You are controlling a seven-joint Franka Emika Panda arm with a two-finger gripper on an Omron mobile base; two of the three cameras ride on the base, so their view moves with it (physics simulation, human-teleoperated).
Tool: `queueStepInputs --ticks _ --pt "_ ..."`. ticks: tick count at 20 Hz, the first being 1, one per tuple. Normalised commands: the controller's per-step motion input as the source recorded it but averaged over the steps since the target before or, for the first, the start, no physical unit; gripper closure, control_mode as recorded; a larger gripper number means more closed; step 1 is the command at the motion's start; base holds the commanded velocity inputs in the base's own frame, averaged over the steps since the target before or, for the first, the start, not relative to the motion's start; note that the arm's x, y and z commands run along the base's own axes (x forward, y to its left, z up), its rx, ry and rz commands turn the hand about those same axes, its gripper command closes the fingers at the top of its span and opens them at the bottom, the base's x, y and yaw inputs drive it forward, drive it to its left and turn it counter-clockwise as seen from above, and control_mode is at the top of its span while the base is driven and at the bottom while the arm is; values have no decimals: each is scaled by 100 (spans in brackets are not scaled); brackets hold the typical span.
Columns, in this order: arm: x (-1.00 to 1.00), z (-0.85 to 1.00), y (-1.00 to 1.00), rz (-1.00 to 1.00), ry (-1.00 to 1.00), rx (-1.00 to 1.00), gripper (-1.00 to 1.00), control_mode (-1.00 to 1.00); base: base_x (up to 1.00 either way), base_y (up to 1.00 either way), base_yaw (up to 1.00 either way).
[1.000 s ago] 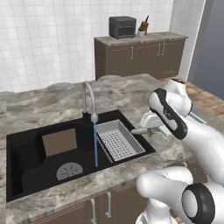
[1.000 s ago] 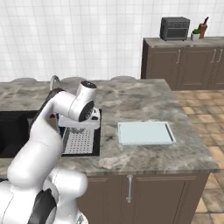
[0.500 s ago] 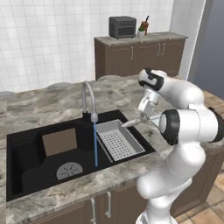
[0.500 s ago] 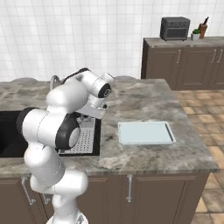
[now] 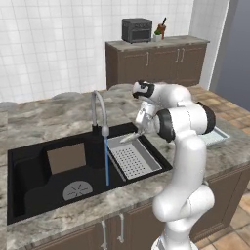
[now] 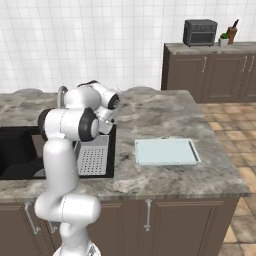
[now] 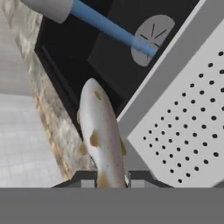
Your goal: Take the fish out of the fridge, briefly rinse it in the sink, and place it on the tray next to the sink.
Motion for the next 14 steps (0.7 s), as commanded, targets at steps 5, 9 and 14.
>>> queueStepInputs --ticks 5,9,14 --pt "18 -35 61 16 0 0 100 -100 0 0 0" --pt "3 -40 63 19 6 0 100 -100 0 0 0" --pt "13 -29 35 8 1 0 100 -100 0 0 0"
